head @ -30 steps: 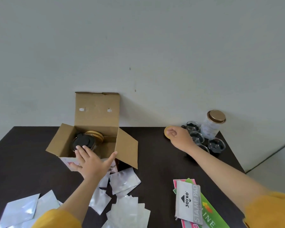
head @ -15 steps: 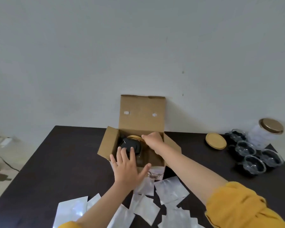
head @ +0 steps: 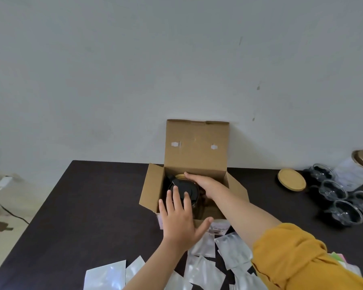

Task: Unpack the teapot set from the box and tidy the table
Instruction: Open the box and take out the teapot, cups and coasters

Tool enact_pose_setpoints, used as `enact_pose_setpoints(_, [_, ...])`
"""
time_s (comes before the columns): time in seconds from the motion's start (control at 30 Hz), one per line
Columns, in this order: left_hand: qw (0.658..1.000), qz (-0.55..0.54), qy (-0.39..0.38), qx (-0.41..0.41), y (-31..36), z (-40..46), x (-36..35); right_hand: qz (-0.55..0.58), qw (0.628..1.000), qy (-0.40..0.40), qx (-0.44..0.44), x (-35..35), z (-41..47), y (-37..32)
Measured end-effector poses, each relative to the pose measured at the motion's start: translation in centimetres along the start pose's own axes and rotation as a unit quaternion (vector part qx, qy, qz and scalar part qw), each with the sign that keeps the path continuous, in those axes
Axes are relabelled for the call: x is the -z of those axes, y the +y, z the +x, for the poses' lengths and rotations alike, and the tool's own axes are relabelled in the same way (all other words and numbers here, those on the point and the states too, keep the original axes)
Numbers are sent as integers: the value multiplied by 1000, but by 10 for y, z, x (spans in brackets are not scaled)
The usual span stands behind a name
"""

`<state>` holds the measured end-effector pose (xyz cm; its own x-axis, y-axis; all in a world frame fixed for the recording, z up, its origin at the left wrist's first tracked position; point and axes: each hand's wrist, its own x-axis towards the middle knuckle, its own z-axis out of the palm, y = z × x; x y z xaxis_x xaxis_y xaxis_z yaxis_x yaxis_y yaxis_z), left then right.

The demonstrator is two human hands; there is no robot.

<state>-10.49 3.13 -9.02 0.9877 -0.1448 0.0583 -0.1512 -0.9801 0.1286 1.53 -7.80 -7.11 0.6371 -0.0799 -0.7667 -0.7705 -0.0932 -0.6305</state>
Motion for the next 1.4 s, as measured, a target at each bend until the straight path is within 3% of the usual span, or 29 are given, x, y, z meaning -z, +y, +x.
enact_pose_setpoints(0.37, [1000,-9,7,9,-2,0,0,59,994,51,80,11,-12,8])
enact_pose_setpoints(0.6, [1000,-9,16,14,0,-1,-1,45,983,2,176,57,-69,-11])
enact_pose_setpoints(0.77, [1000,-14,14,18,1,0,-1,43,962,115,242,121,-83,21])
enact_pose_setpoints(0.93, [1000,-15,8,26,3,1,-2,24,944,250,213,173,-60,80])
enact_pose_setpoints(1.2, [999,-6,3,34,5,3,-3,-80,911,337,224,203,-21,138])
enact_pose_setpoints(1.4, [999,-6,-1,41,5,4,-4,-75,896,372,232,203,-3,152])
